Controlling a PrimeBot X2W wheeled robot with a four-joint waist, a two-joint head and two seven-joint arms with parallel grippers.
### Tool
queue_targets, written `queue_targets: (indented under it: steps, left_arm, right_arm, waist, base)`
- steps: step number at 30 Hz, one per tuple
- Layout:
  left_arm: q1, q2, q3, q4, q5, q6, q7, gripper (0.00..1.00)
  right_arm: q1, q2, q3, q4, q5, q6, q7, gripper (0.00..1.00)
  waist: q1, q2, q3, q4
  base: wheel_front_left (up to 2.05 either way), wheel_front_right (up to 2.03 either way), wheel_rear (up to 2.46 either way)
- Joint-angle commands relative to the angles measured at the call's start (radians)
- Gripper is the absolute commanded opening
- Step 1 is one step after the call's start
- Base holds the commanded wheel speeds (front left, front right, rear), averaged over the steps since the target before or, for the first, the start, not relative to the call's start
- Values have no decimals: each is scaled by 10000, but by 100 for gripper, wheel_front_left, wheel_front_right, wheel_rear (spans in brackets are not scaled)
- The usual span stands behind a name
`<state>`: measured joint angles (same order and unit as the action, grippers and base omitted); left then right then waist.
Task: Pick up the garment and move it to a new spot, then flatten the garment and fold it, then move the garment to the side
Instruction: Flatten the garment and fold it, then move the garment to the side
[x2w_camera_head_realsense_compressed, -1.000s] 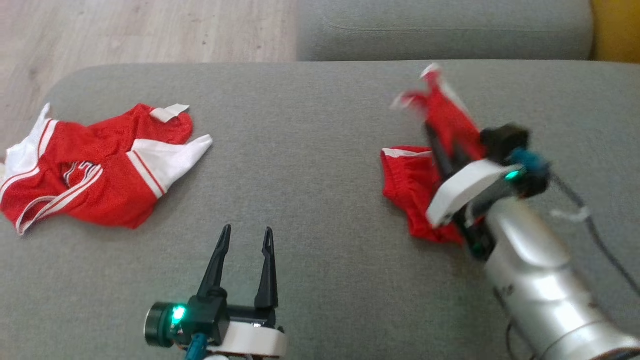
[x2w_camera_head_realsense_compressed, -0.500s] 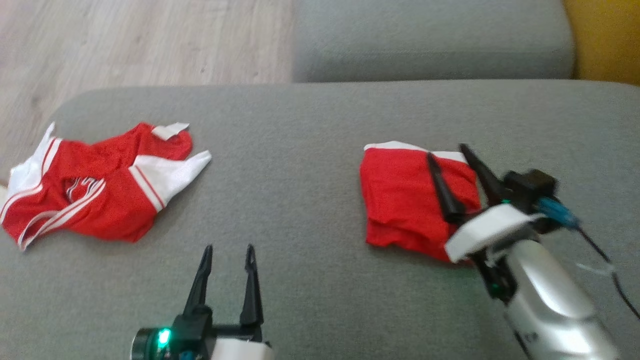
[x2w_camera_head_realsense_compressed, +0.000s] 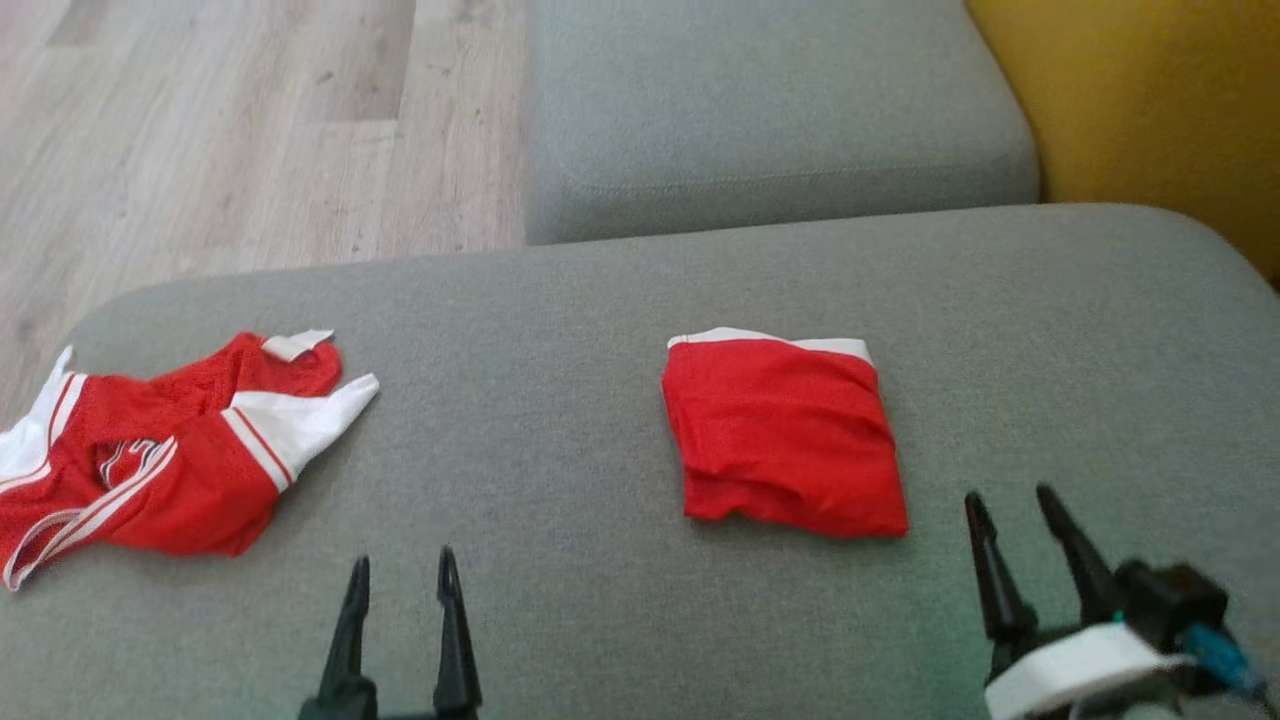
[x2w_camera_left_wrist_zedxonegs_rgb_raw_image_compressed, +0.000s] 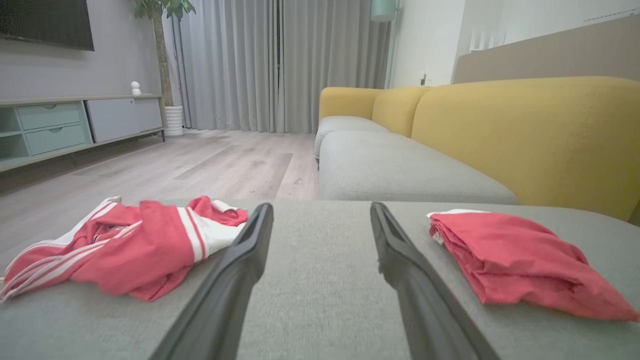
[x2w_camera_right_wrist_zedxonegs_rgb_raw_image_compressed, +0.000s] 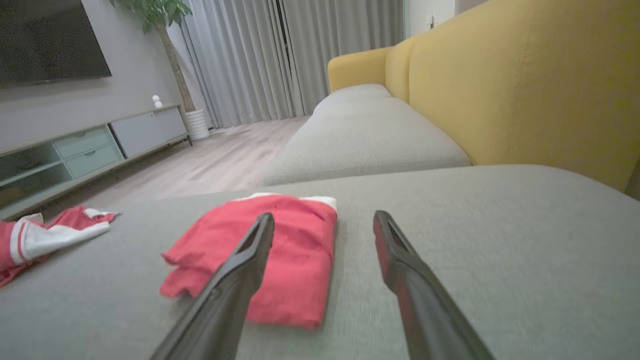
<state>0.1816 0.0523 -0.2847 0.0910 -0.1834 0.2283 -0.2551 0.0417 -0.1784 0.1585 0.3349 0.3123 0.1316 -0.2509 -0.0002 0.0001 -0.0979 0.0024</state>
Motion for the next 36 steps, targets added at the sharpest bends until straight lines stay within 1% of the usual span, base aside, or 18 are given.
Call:
queue_targets:
  steps: [1,5,12,24,36]
  left_arm:
    - [-288,-20,394,-302,92,-8,-66,100]
    - [26,-20,475,-253,117,-29,-66,100]
    - [238,-20,539,-177,162,-50,-66,100]
    - [267,-20,448,55,189,-173,-67,100]
    - [287,-20,396,155,146,-183,-67,100]
  right_arm:
    - [-368,-29,148,-411,-55,-9,-107,100]
    - [123,181,22,-627,-172,-9,-107,100]
    - [278,318,-51,-715,-285,-9,-108,100]
    - [306,257,128,-656,-363,-9,-108,100]
    - [350,199,177,-497,-374,-9,-108,100]
  waist:
    - [2,-1,-51,-50]
    - [2,-1,-145,-159]
    - [2,-1,-287,-286]
    - [2,-1,-379,-291]
    - [2,-1,-317,-211]
  base:
    - [0,0,0]
    - [0,0,0]
    - [0,0,0]
    - [0,0,0]
    - [0,0,0]
